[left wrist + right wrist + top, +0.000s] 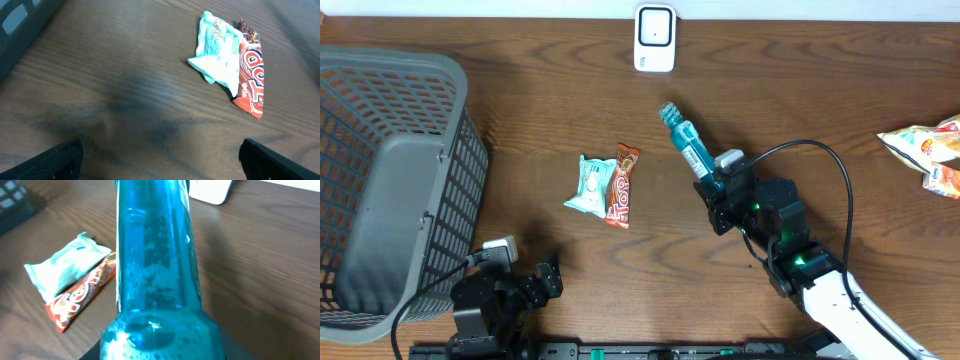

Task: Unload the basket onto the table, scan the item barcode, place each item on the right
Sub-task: 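Grasp the lying Listerine bottle at its base and lift it, then hold the Listerine bottle up in front of the white scanner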

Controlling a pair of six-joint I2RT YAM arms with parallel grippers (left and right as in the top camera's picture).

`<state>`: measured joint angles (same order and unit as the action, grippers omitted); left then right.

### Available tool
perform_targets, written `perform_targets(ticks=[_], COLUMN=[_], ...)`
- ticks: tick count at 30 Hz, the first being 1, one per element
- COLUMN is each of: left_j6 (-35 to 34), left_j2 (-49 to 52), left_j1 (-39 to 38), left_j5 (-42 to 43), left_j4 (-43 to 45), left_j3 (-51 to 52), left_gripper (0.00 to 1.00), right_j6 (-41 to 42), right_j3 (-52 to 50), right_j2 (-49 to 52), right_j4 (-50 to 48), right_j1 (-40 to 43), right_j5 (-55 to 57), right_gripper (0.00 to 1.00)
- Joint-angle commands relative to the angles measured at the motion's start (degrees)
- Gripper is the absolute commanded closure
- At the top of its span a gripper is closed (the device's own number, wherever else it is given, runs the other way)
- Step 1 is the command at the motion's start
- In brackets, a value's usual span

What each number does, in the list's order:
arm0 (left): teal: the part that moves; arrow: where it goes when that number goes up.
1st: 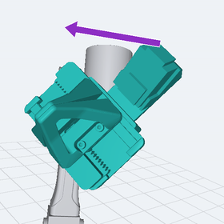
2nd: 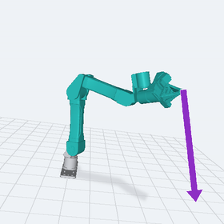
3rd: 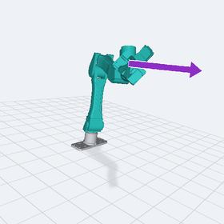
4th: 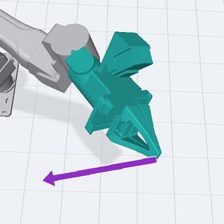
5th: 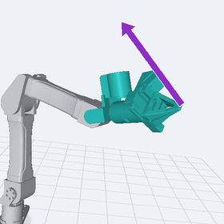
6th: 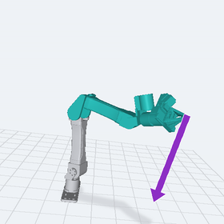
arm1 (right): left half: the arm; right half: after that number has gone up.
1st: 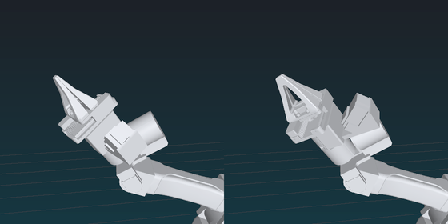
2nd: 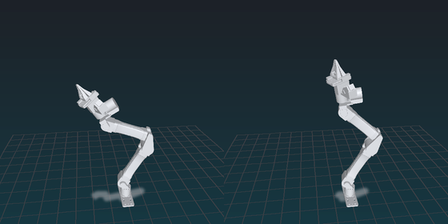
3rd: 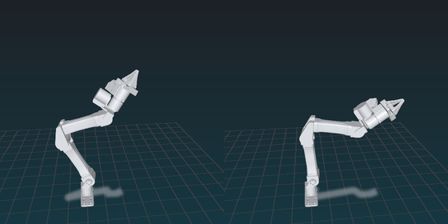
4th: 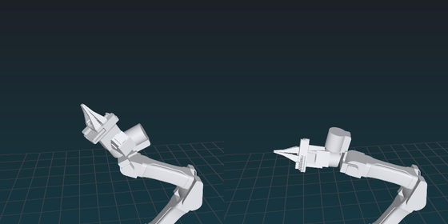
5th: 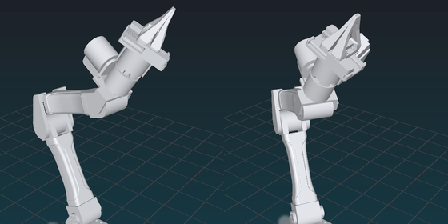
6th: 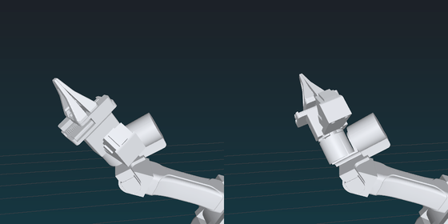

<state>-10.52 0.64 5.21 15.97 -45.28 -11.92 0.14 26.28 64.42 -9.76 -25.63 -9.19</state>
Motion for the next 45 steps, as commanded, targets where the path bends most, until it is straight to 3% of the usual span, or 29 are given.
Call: perform_targets(ticks=[1, 4, 5, 8, 14, 19, 22, 25, 29, 32, 38, 45], left_j6=[-0.1, -0.1, -0.1, -0.1, -0.1, -0.1, -0.1, -0.1, -0.1, -0.1, -0.1, -0.1], left_j2=[-0.2, -0.2, -0.2, -0.2, -0.2, -0.2, -0.2, -0.2, -0.2, -0.2, -0.2, -0.2], left_j1=[0.2, 0.2, 0.2, 0.2, 0.2, 0.2, 0.2, 0.2, 0.2, 0.2, 0.2, 0.2], left_j5=[0.0, 0.0, 0.0, 0.0, 0.0, 0.0, 0.0, 0.0, 0.0, 0.0, 0.0, 0.0], left_j4=[-4.0, -4.0, -4.0, -4.0, -4.0, -4.0, -4.0, -4.0, -4.0, -4.0, -4.0, -4.0], left_j3=[0.3, 0.3, 0.3, 0.3, 0.3, 0.3, 0.3, 0.3, 0.3, 0.3, 0.3, 0.3], left_gripper=[0.02, 0.02, 0.02, 0.02, 0.02, 0.02, 0.02, 0.02, 0.02, 0.02, 0.02, 0.02], right_j6=[2.3, 10.4, 13.0, 13.4, 15.7, 13.9, 8.8, 4.4, -1.3, -4.1, -4.1, -9.0], right_j3=[4.0, 5.2, 5.4, 5.4, 5.5, 5.5, 5.5, 5.5, 5.5, 5.5, 6.4, 15.0], right_j2=[-1.6, -2.0, -1.9, -2.0, -2.0, -2.0, -1.9, -1.9, -1.5, 1.6, 10.3, 19.6], right_j4=[-0.2, 1.7, 1.9, 1.9, 1.8, 1.4, 1.5, 1.4, 0.5, -6.8, -20.7, -23.0], right_j1=[0.1, 0.8, 1.2, 1.6, 1.6, 1.6, 1.6, 1.5, 1.5, 1.6, 1.6, 1.5], right_j5=[-10.3, -25.6, -36.6, -46.8, -55.5, -55.7, -52.5, -41.9, -17.5, -2.8, -1.0, -5.0], right_gripper=[0.99, 0.99, 0.99, 0.99, 0.99, 0.99, 0.99, 0.99, 0.99, 0.99, 0.99, 0.99])
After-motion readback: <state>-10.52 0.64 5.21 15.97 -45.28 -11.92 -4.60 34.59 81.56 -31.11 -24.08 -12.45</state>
